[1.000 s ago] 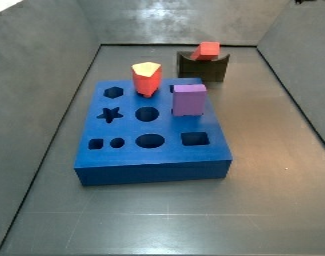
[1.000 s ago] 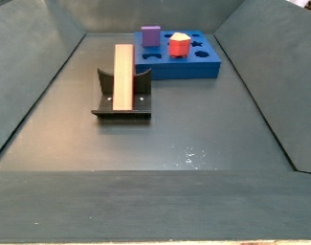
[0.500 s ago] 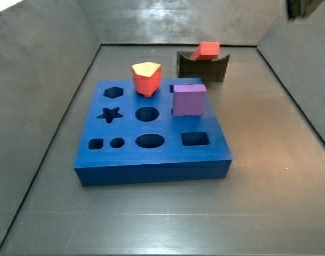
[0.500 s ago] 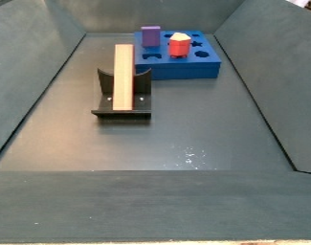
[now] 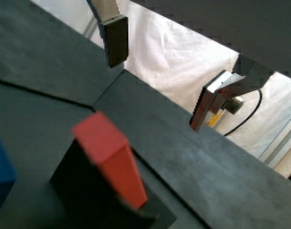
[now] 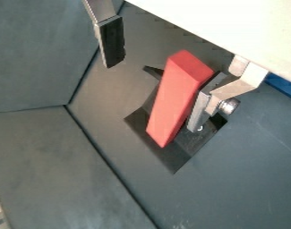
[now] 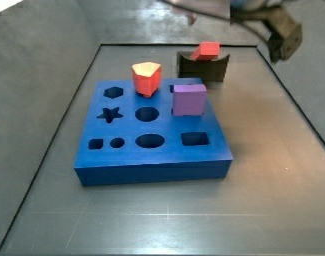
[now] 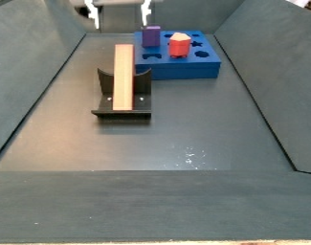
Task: Pick up the rectangle object. Move up. Place the rectangle object on the fixture. Regrasp the rectangle object. Move to above the board. Insert the rectangle object.
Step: Regrasp the rectangle object, then move to above the board.
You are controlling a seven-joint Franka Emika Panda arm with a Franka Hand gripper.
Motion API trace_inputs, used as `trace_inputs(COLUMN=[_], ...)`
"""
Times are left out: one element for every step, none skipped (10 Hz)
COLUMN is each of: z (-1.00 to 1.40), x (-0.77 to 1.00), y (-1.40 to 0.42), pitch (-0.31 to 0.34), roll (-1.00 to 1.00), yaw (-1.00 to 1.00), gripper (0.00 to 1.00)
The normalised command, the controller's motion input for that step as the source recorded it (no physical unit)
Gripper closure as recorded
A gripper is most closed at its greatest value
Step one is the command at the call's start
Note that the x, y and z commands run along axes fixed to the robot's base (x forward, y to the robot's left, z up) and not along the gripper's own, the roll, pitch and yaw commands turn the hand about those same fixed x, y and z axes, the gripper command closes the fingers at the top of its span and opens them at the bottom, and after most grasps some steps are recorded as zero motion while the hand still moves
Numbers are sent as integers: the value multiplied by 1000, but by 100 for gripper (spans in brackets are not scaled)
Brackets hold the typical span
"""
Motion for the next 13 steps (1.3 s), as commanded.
trace_inputs(z=[-1000,-882,-766,-544,-335,-182,0,1000,1000,1000,1000,1000,1000], x=[101,98,94,85,83,81,0,-154,-155,-161,-157,-152,-149], y=[25,21,13,5,1,0,0,52,49,44,43,39,38], pitch=[-80,-63,-53,-29,-6,8,0,-168,-173,-185,-174,-150,-118], roll=[75,72,72,76,75,78,0,108,99,63,33,21,14], yaw=[-8,-19,-23,-28,-22,-16,0,26,22,-4,-38,-63,-91], gripper=[0,0,0,0,0,0,100,100,100,100,100,100,100])
